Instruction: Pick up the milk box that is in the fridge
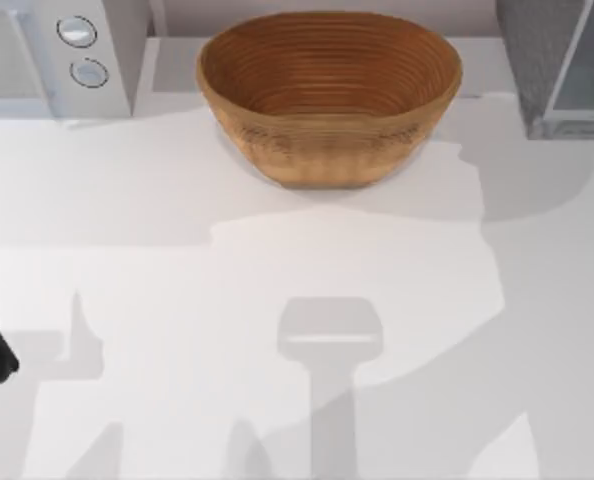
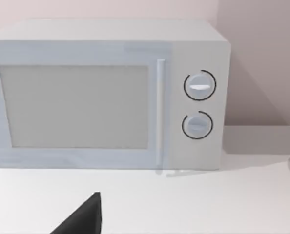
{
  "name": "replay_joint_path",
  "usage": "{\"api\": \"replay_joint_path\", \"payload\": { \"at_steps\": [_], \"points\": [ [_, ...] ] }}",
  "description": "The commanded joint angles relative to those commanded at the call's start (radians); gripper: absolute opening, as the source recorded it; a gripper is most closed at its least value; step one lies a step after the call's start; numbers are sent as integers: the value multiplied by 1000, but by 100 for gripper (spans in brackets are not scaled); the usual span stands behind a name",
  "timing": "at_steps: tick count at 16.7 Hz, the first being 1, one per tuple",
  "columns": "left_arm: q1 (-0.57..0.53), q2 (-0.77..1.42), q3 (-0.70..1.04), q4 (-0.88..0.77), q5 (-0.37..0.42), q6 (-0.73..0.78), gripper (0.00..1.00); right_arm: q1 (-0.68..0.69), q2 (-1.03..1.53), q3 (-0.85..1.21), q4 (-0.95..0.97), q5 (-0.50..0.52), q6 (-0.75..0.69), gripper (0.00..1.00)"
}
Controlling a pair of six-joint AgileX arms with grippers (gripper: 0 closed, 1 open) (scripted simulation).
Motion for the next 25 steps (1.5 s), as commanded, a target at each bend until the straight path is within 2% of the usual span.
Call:
{"api": "replay_joint_path", "payload": {
  "at_steps": [2, 3, 12, 19, 25],
  "points": [
    [0, 0, 0, 0, 0, 0, 100, 0, 0, 0, 0, 0, 0, 2],
    [0, 0, 0, 0, 0, 0, 100, 0, 0, 0, 0, 0, 0, 0],
    [0, 0, 0, 0, 0, 0, 100, -3, -6, 0, -4, 0, 1, 0],
    [0, 0, 0, 0, 0, 0, 100, -3, -120, 28, -152, -1, 3, 0],
    [0, 0, 0, 0, 0, 0, 100, -4, -138, 13, -146, -6, 4, 0]
  ]
}}
